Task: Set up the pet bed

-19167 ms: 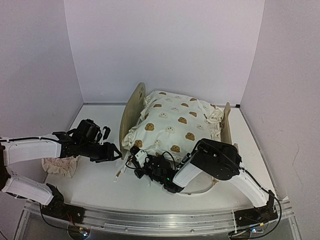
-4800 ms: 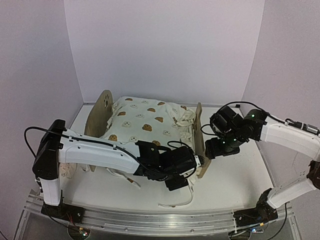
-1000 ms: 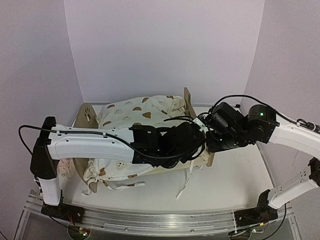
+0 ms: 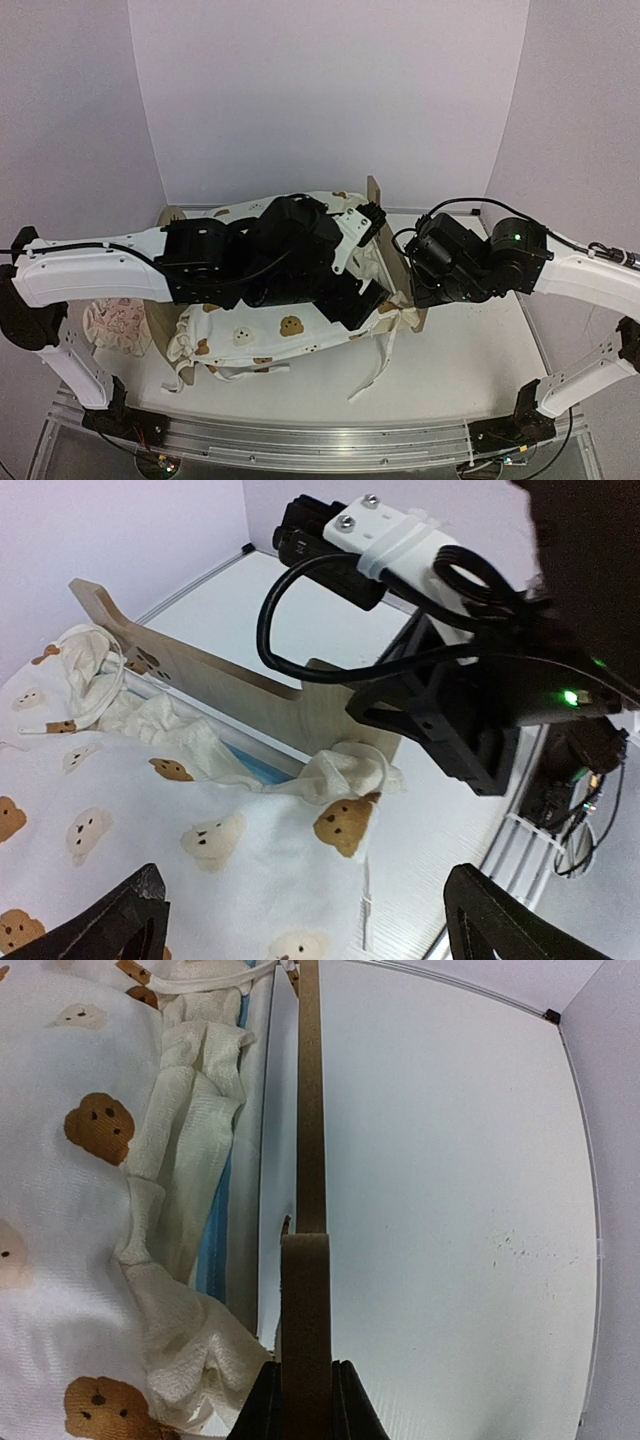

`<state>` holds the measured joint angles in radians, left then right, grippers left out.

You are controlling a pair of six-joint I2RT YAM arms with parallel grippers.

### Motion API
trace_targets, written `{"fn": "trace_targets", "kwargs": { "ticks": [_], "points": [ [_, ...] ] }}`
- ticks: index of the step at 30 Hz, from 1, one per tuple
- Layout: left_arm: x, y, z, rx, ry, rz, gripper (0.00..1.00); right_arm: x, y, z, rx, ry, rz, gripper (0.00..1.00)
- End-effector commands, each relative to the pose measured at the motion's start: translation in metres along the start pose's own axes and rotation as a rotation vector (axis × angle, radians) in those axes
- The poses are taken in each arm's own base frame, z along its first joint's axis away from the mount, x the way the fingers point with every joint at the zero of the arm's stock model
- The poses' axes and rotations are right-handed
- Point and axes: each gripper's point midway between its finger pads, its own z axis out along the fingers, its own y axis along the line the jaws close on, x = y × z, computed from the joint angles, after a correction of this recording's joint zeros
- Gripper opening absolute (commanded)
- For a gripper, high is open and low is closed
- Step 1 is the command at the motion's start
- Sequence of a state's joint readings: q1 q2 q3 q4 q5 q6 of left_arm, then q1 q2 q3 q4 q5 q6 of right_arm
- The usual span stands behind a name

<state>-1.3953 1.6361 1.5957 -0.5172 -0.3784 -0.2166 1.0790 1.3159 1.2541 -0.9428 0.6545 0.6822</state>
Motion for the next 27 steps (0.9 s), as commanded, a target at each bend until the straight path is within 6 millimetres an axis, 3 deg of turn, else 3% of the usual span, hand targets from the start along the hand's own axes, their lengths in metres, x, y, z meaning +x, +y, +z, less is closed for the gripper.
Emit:
{"fn": "trace_targets", "kwargs": {
  "ticks": [1,10,16,22,27],
  "points": [
    [0.014,-0.029,-0.018,0.192,0.002,-0.025,0.92,-0.06,0.013,-0.026,-0.088,-0.229,0.219,0.0],
    [0.093,-0.076,0.004,0.317,0.035,-0.04,0.69,-0.067,0.015,-0.028,-0.091,-0.241,0.238,0.0],
    [0.125,-0.066,0.036,0.199,-0.068,-0.054,0.58,-0.068,0.014,-0.03,-0.094,-0.243,0.252,0.0],
    [0.152,-0.058,0.077,0.1,-0.175,-0.021,0.64,-0.069,0.015,-0.031,-0.107,-0.24,0.265,0.0],
    [0.152,-0.053,0.106,0.003,-0.296,0.024,0.73,-0.067,0.017,-0.032,-0.12,-0.23,0.271,0.0]
  ]
}}
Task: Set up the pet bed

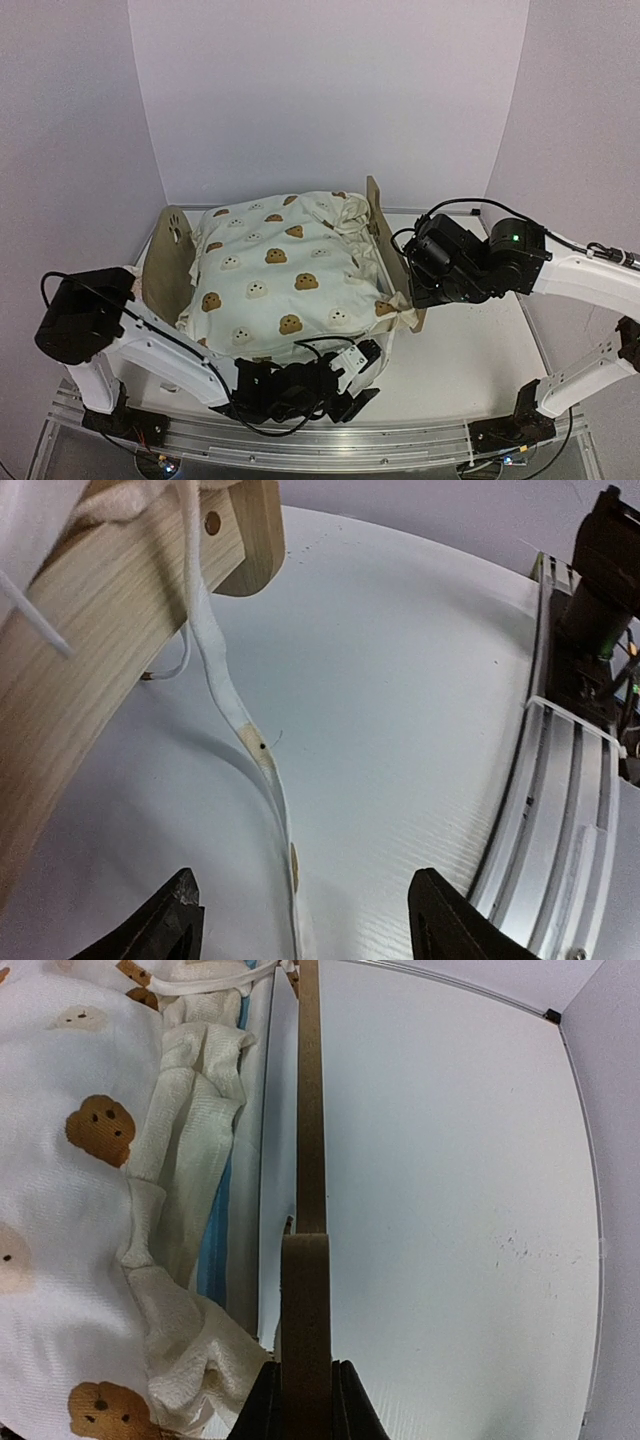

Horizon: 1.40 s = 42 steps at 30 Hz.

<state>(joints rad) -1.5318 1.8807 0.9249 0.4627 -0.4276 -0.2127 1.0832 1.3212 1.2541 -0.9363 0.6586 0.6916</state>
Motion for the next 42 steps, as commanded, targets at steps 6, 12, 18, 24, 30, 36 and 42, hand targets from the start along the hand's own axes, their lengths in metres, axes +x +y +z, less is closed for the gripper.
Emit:
{"fn": "trace_targets", "kwargs": {
  "ticks": [6,12,18,24,30,36,42],
  "points": [
    [-0.042,0.017,0.045,-0.186,-0.295,0.054,0.75,-0.063,0.015,-0.034,-0.135,-0.218,0.269,0.0],
    [-0.043,0.042,0.069,-0.211,-0.377,0.018,0.73,-0.061,0.014,-0.034,-0.143,-0.211,0.275,0.0],
    [-0.045,0.069,0.097,-0.242,-0.387,-0.005,0.69,-0.059,0.014,-0.034,-0.148,-0.205,0.272,0.0],
    [-0.043,0.077,0.113,-0.259,-0.407,-0.004,0.66,-0.054,0.014,-0.032,-0.152,-0.194,0.267,0.0],
    [-0.048,0.087,0.123,-0.318,-0.452,-0.008,0.59,-0.047,0.017,-0.029,-0.166,-0.168,0.278,0.0],
    [-0.048,0.105,0.134,-0.391,-0.451,-0.02,0.52,-0.043,0.018,-0.028,-0.175,-0.154,0.278,0.0],
    [-0.044,0.122,0.139,-0.454,-0.438,-0.039,0.46,-0.043,0.018,-0.029,-0.186,-0.15,0.275,0.0]
  ]
}}
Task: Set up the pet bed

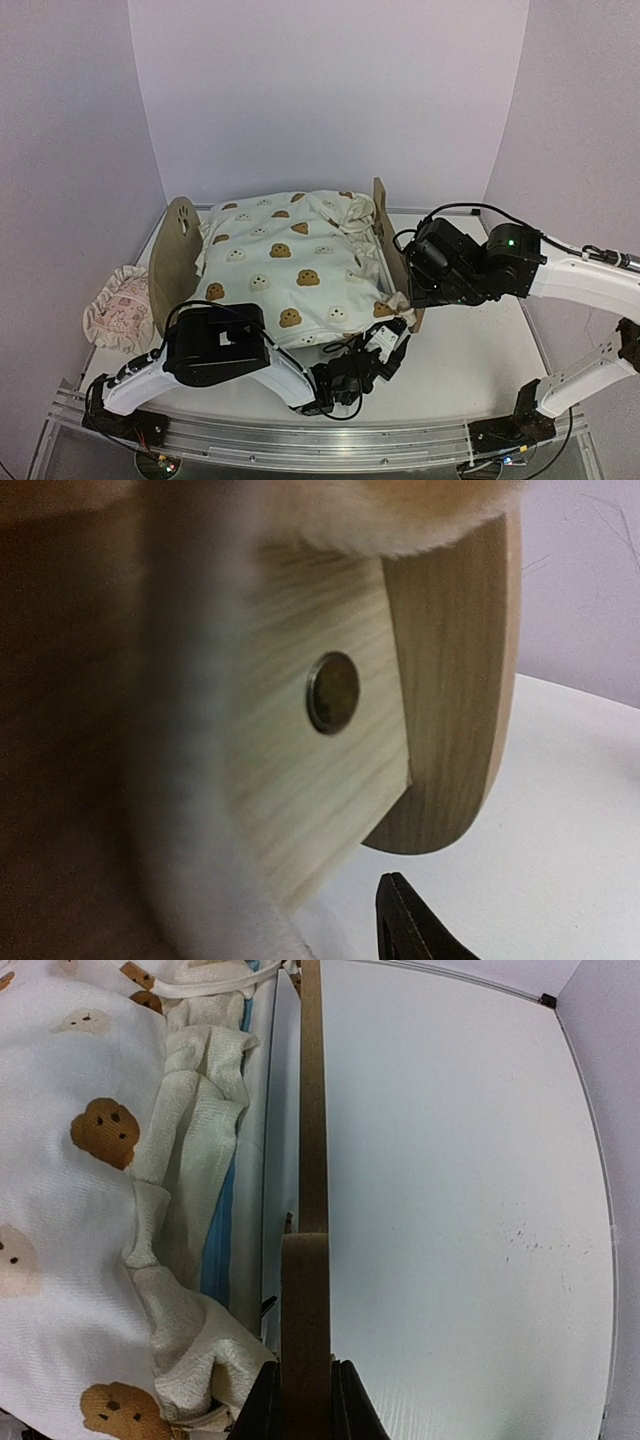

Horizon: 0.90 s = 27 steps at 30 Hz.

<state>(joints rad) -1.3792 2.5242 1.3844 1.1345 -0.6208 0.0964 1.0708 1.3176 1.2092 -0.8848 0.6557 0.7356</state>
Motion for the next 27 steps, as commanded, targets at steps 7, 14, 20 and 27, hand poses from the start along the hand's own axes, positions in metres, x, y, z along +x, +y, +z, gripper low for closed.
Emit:
{"fn": "trace_targets", "kwargs": {
  "ticks": [7,14,20,27],
  "points": [
    [0.011,0.063,0.036,-0.206,0.01,-0.033,0.36,-0.04,0.027,-0.036,-0.209,-0.113,0.209,0.0],
    [0.019,0.069,0.045,-0.252,0.018,-0.03,0.27,-0.038,0.028,-0.035,-0.213,-0.102,0.211,0.0],
    [0.025,0.082,0.048,-0.318,0.019,-0.043,0.17,-0.036,0.032,-0.033,-0.221,-0.09,0.209,0.0],
    [0.022,0.082,0.047,-0.28,0.0,-0.038,0.0,-0.035,0.032,-0.032,-0.22,-0.088,0.205,0.0]
  ]
}}
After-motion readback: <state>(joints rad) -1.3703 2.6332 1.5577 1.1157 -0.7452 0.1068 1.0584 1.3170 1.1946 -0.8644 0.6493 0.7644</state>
